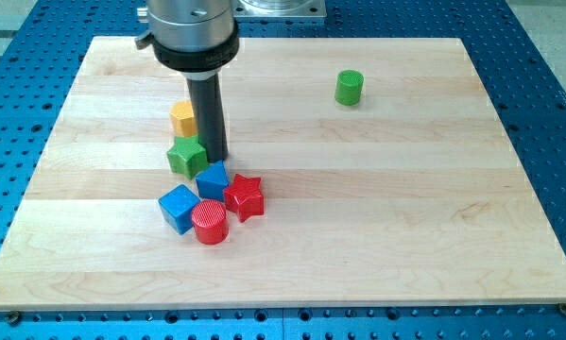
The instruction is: Push the red circle and cube below the green star
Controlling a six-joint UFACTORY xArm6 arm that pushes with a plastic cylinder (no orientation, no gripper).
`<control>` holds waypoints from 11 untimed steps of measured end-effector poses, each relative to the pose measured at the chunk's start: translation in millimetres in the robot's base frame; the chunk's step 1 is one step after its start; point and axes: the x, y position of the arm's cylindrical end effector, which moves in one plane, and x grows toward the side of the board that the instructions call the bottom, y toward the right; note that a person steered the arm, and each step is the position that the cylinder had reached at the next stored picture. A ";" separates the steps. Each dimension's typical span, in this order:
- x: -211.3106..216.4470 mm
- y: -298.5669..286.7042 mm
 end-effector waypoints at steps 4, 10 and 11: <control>32.9 132.6; 103.6 -84.8; 78.5 -106.5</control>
